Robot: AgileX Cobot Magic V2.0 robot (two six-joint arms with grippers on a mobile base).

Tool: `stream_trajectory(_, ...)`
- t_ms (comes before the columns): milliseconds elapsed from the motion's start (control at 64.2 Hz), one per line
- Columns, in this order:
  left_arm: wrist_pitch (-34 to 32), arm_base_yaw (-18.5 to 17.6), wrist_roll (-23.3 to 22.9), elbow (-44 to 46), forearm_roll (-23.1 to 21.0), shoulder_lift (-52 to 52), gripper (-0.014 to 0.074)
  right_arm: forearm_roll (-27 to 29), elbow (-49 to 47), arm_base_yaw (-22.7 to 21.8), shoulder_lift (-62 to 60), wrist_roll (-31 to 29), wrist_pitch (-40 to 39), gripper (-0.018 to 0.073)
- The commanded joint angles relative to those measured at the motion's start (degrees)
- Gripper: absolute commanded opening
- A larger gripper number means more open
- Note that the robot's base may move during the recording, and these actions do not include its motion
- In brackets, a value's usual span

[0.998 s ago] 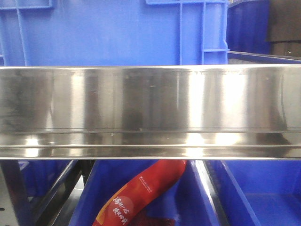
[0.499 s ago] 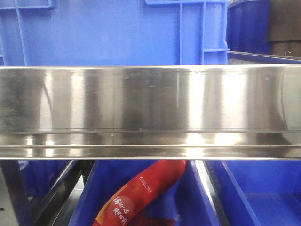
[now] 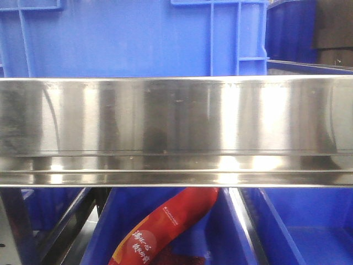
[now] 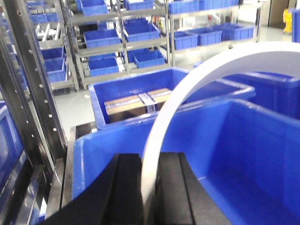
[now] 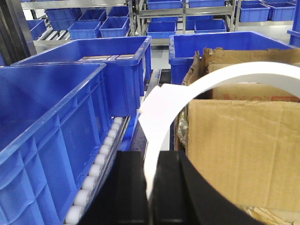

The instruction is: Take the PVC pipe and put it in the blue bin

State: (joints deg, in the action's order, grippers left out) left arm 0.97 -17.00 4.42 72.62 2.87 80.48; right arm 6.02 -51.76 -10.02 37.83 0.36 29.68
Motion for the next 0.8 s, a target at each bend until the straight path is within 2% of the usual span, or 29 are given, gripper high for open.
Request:
stream_trajectory(0, -1.5, -0.3, 0.0, 1.2, 0.4, 1.0, -0.0107, -0.1, -0.1, 0.1, -0.3, -0.4, -1.2, -0.0168)
stream_trajectory(94, -1.4, -0.3, 0.0, 1.3, 0.4, 1.6, -0.0062, -0.1, -0.1, 0.1, -0.3, -0.4, -1.3, -0.0168)
stream_trajectory(327, -1.0, -0.3, 0.0, 1.3, 0.4, 1.7, 0.0193, -0.1, -0.1, 0.1, -0.3, -0.4, -1.7, -0.0168)
stream_trajectory(436, 0.6, -0.3, 0.0, 1.3, 0.4, 1.6, 0.0225, -0.1, -0.1, 0.1, -0.3, -0.4, -1.8, -0.0168)
stream_trajectory(592, 1.5, -0.4, 0.0, 1.3, 0.4, -0.1, 0.0179, -0.1, -0.1, 0.1, -0.3, -0.4, -1.8, -0.0168)
stream_trajectory(701, 2.3, -0.5, 0.0, 1.3, 0.4, -2.4, 0.0050, -0.1, -0.1, 0.1, -0.3, -0.4, -1.8, -0.0168)
stream_trajectory(779, 5.0, -0.9, 0.0, 1.3, 0.4, -4.5, -0.0079, 0.2, -0.1, 0.1, -0.3, -0.4, -1.8, -0.0168)
